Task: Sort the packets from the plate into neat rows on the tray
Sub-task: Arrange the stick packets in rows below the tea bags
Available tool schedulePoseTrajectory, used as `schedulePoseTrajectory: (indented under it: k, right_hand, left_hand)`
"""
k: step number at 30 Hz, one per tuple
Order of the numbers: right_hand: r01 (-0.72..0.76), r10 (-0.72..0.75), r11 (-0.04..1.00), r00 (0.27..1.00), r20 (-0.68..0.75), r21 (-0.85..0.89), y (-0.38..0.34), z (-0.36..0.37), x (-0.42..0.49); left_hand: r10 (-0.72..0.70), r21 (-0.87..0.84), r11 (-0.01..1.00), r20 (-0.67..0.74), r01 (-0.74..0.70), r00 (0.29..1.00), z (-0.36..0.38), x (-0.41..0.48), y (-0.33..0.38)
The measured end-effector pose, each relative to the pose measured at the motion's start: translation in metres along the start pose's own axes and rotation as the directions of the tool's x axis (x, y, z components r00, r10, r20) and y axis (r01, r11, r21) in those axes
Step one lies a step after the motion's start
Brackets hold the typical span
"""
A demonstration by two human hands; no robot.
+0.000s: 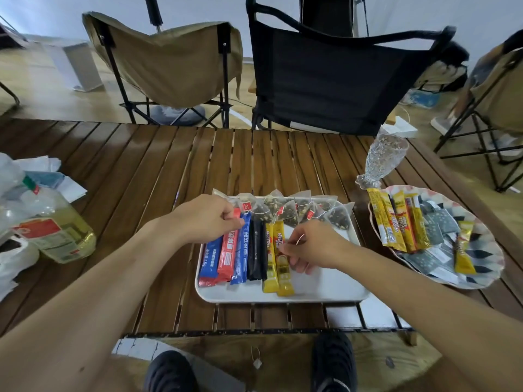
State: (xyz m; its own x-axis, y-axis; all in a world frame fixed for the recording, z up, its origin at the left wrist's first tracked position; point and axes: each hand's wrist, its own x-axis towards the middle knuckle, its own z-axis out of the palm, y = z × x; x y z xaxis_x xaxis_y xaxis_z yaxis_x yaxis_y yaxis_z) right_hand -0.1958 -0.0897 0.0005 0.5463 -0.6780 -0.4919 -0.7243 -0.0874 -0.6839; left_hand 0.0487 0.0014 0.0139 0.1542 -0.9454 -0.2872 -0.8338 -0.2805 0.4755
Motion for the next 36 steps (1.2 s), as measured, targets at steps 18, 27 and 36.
schedulePoseTrajectory:
  k: [18,27,36]
  right_hand:
    - [0.044,-0.043,0.989,0.999,0.016,-0.138,-0.004,0.005,0.0]
    - [0.027,-0.011,0.987,0.994,0.105,-0.155,-0.006,0.006,-0.002]
    - [0.066,-0.083,0.942,0.996,-0.039,-0.329,0.005,-0.036,-0.014]
  left_hand:
    - [-0.02,-0.025,0.999,0.087,0.022,0.996,0.003,-0.001,0.002]
    - [-0.026,-0.031,0.999,0.093,0.029,0.995,0.004,-0.001,0.003]
    - [-0.014,-0.001,1.0,0.04,0.014,0.999,0.003,0.003,0.012]
